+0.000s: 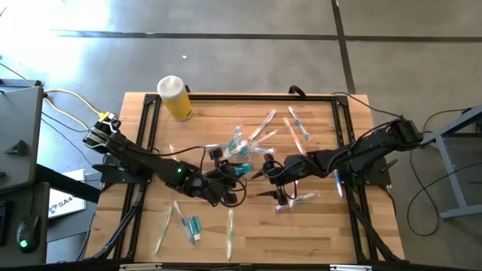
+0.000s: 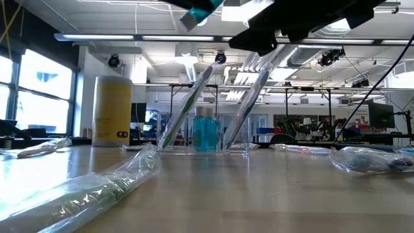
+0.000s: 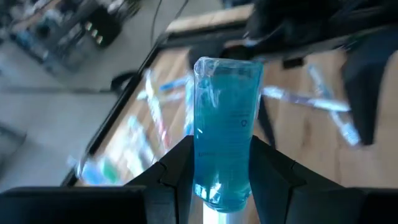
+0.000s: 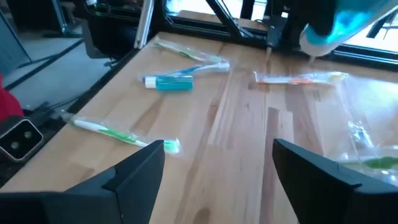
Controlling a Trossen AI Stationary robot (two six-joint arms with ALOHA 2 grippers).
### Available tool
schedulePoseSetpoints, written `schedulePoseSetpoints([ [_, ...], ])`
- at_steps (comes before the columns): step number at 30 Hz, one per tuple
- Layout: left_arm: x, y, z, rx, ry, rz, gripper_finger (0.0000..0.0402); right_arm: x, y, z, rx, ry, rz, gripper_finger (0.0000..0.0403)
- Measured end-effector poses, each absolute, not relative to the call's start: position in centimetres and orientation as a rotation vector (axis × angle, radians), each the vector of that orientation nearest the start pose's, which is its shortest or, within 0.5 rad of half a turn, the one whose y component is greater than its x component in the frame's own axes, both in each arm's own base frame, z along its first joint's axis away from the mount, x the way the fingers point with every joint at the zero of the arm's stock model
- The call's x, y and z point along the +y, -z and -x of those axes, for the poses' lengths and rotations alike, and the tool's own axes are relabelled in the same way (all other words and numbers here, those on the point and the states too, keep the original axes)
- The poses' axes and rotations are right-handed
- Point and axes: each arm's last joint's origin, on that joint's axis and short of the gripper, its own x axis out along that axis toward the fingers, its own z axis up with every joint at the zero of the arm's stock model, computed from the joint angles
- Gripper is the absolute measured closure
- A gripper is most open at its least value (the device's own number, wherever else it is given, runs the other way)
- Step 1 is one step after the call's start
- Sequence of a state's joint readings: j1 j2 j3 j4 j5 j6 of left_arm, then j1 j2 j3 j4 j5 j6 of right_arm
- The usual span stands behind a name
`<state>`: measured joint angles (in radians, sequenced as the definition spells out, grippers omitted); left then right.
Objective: Pick & Place toothbrushing station
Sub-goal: Put the blue mouthwash into the transparent organizer
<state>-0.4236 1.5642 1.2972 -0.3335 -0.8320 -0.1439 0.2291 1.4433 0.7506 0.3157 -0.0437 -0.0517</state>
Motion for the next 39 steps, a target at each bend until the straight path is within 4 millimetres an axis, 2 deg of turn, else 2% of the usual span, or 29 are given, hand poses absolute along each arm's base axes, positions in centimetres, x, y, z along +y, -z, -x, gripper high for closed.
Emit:
schedulePoseSetpoints([
  [4, -12.4, -32.4, -32.3, 0.394, -0.334, -0.214, 0.0286, 7.1, -22.5, -29.7, 0.310, -0.278, 0.079, 0.0113],
  [17, -13.3, -34.8, -33.2, 0.181, -0.130, -0.225, 0.0286, 7.1, -24.2, -30.3, 0.097, -0.238, 0.111, 0.0113],
  [23, -13.6, -35.6, -33.4, 0.093, -0.045, -0.214, 0.0286, 8.0, -25.0, -30.1, 0.003, -0.266, 0.165, 0.0113],
  [39, -13.9, -36.6, -33.4, -0.005, 0.034, -0.220, 0.0286, 10.7, -26.7, -29.2, -0.191, -0.298, 0.289, 0.0113],
])
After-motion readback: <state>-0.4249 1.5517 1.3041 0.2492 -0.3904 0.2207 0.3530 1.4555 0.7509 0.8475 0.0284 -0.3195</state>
